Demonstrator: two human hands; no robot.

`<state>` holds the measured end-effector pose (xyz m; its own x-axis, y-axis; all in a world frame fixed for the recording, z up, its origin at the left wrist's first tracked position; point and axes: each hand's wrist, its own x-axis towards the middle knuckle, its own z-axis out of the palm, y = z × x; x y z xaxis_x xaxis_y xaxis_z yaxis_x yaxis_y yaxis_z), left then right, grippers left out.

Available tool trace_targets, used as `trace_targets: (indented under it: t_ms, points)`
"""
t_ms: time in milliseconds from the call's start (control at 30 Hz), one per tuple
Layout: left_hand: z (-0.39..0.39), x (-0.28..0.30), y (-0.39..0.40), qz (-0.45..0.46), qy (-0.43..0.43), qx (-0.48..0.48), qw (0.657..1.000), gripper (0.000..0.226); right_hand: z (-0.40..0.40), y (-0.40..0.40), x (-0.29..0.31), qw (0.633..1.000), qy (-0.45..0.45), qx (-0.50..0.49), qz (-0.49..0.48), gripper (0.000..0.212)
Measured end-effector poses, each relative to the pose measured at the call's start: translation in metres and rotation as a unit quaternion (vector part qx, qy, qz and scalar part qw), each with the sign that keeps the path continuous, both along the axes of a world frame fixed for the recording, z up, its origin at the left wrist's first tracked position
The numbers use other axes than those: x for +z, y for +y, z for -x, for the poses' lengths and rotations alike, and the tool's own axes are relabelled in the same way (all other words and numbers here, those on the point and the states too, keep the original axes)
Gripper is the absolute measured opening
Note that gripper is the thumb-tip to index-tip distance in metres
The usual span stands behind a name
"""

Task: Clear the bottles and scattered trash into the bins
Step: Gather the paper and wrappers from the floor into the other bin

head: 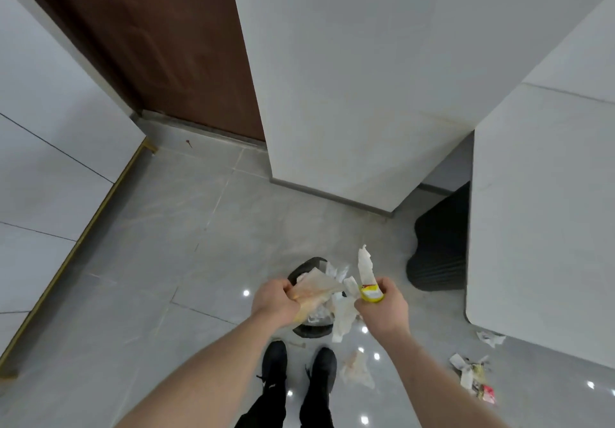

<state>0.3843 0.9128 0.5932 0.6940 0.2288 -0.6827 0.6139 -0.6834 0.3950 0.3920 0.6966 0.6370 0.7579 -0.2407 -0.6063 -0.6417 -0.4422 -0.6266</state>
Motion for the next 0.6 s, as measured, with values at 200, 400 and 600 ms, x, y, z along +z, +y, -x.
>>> trace_targets:
  t_ms: [200,400,600]
  points:
    - [-0.027,-0.135,-0.012,0.033,0.04,0.055,0.997,0.01,-0.033,0.004,-0.129,0.998,0.026,-0.044,-0.023,0.025]
    - [-0.037,-0.256,-0.027,0.044,0.076,0.081,0.993,0.007,-0.034,0.008,-0.242,0.996,0.045,-0.071,-0.033,0.027]
    - [-0.038,-0.334,-0.037,0.023,0.071,0.03,0.997,0.038,-0.032,0.014,-0.314,0.996,0.062,-0.058,-0.011,0.031]
